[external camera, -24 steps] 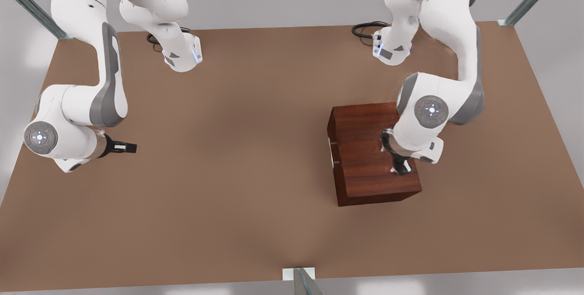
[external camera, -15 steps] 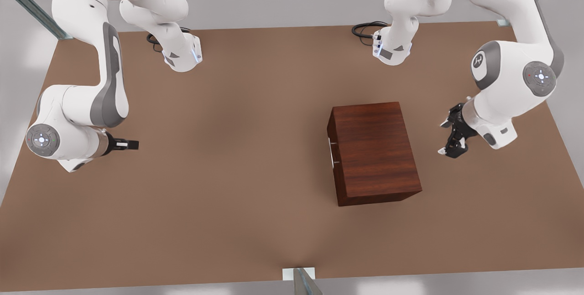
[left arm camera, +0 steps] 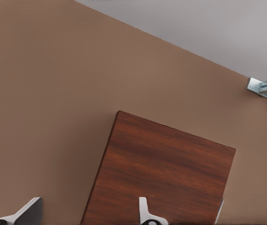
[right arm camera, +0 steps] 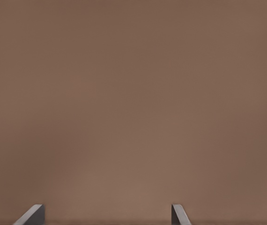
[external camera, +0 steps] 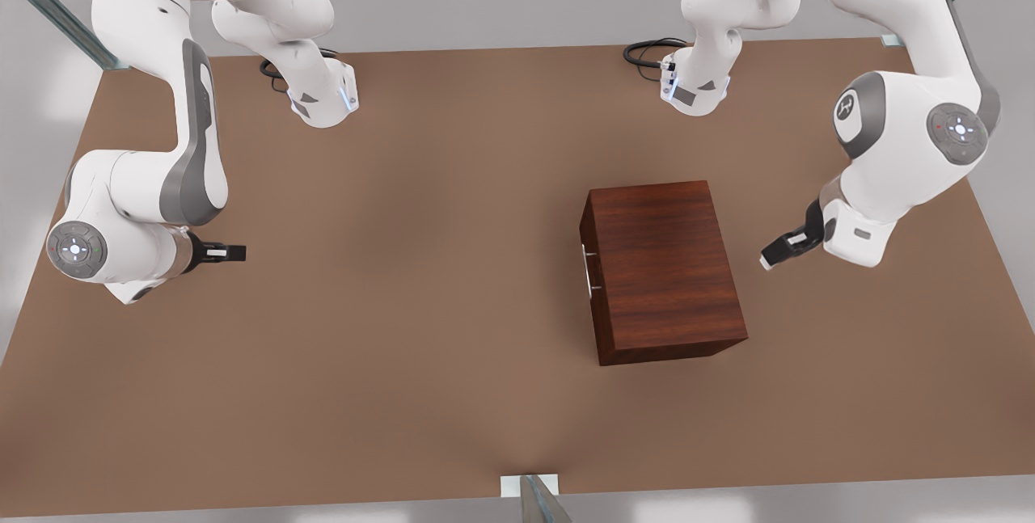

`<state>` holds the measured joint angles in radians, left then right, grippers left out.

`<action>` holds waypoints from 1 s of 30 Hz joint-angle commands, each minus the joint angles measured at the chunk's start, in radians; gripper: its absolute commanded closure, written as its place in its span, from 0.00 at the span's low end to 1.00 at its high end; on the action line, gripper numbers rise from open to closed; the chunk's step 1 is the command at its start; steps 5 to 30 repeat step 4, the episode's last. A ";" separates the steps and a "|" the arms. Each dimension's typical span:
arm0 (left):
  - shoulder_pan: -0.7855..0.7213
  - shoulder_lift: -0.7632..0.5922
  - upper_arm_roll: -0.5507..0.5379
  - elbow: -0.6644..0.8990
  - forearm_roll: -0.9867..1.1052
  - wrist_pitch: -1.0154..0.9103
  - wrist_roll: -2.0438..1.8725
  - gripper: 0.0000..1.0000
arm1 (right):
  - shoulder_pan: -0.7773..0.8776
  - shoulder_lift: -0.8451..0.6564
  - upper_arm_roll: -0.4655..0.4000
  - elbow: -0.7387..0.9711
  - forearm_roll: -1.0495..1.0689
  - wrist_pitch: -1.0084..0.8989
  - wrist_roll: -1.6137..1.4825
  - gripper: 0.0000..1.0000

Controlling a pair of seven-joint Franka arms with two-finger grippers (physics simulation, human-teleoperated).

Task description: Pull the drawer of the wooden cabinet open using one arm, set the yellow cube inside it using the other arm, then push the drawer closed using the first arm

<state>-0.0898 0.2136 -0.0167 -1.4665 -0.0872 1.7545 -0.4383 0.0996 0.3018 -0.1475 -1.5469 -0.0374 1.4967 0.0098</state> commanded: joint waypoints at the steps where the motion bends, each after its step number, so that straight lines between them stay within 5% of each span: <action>1: -0.004 0.021 0.001 0.049 0.001 -0.061 0.580 0.00 | 0.000 0.000 0.000 0.001 -0.001 -0.004 -0.017 0.00; 30: -0.005 0.032 0.000 0.061 0.001 -0.072 0.558 0.00 | 0.000 0.000 0.000 -0.001 -0.001 -0.004 -0.017 0.00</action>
